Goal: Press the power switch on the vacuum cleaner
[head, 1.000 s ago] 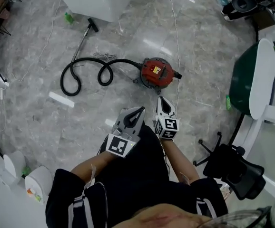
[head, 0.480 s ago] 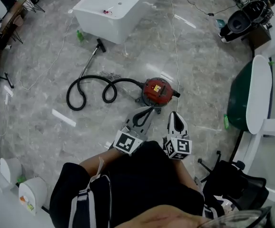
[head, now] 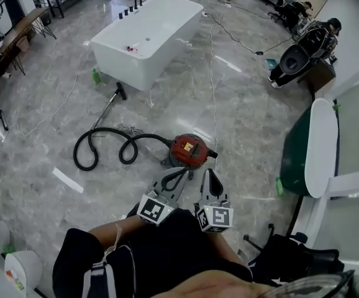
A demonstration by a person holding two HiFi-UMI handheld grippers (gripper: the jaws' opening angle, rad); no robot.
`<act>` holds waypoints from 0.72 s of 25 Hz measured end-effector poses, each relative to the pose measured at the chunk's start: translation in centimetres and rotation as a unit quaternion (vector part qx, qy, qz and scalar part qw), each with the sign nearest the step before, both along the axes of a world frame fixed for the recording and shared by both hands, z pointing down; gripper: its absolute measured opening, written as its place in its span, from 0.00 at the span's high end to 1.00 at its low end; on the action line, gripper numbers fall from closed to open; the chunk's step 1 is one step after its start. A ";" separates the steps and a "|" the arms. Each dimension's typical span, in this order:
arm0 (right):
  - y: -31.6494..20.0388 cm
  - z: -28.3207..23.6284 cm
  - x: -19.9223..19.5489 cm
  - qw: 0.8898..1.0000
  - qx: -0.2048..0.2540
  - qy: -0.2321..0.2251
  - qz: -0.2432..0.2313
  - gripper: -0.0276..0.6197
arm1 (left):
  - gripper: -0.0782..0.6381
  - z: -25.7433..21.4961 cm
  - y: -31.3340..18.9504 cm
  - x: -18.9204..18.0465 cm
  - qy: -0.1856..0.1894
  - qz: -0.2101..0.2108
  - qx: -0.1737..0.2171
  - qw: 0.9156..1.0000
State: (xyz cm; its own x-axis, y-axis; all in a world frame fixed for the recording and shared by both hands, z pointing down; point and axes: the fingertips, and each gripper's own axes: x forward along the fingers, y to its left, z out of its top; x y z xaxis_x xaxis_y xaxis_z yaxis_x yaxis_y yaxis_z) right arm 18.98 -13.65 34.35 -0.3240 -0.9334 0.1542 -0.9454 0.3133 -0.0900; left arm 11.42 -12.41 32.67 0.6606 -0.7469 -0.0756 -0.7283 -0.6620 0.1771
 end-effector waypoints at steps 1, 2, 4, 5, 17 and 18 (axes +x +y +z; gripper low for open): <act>0.1 -0.3 -0.1 1.000 0.005 0.006 -0.005 0.93 | 0.87 -0.1 0.1 0.2 -0.001 0.001 0.001 1.000; 0.2 -0.3 0.0 1.000 0.009 0.012 -0.008 0.93 | 0.87 -0.1 0.2 0.5 -0.002 0.002 0.003 1.000; 0.8 -0.1 0.3 1.000 0.010 0.018 -0.011 0.93 | 0.87 0.1 0.6 1.0 -0.003 0.002 0.008 1.000; 1.0 0.0 0.2 1.000 0.010 0.018 -0.012 0.93 | 0.87 0.2 0.8 1.1 -0.003 0.000 0.008 1.000; 3.0 -0.9 -2.0 0.999 0.027 0.021 -0.031 0.93 | 0.87 0.3 2.2 -1.4 0.001 -0.029 -0.006 1.000; 3.2 -0.7 -1.9 0.999 0.025 0.021 -0.028 0.93 | 0.87 0.4 2.4 -1.4 0.000 -0.026 -0.005 1.000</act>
